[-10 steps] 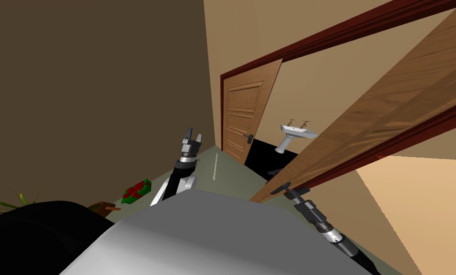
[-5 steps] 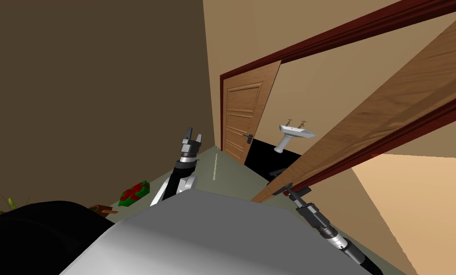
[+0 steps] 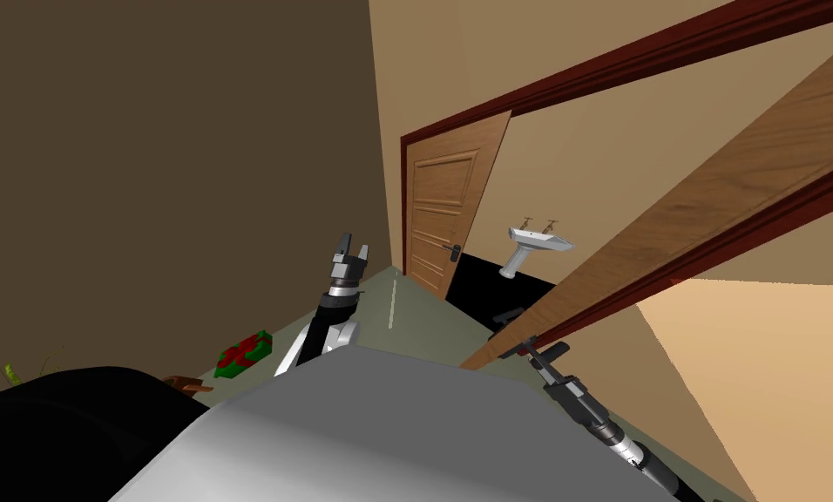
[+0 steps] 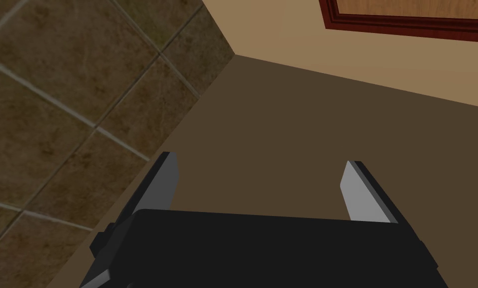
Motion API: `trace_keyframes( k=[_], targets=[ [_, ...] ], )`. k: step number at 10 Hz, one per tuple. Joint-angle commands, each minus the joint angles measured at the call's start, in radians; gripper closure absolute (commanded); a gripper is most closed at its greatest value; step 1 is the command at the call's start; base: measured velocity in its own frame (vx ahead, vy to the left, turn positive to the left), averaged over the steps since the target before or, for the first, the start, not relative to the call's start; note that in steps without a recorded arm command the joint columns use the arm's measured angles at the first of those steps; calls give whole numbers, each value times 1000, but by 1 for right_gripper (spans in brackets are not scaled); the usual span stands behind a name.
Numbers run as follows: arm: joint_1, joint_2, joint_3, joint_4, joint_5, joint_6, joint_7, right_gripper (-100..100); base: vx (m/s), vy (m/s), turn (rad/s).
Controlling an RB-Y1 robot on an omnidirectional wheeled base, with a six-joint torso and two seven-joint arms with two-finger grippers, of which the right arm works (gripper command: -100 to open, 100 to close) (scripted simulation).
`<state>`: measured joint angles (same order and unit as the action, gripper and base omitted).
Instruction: Pull the door open
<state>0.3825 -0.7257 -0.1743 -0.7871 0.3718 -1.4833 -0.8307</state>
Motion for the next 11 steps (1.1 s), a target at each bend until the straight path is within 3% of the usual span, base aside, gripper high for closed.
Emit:
trace_keyframes(
  k=[1, 7, 11],
  targets=[
    [-1, 1, 13, 30, 11, -33, 2, 100, -7, -18, -10],
    [-13, -16, 19, 97, 28, -123, 8, 100, -16, -39, -10],
    [-20, -26, 22, 140, 39, -187, 12, 100, -38, -118, 7]
  ],
)
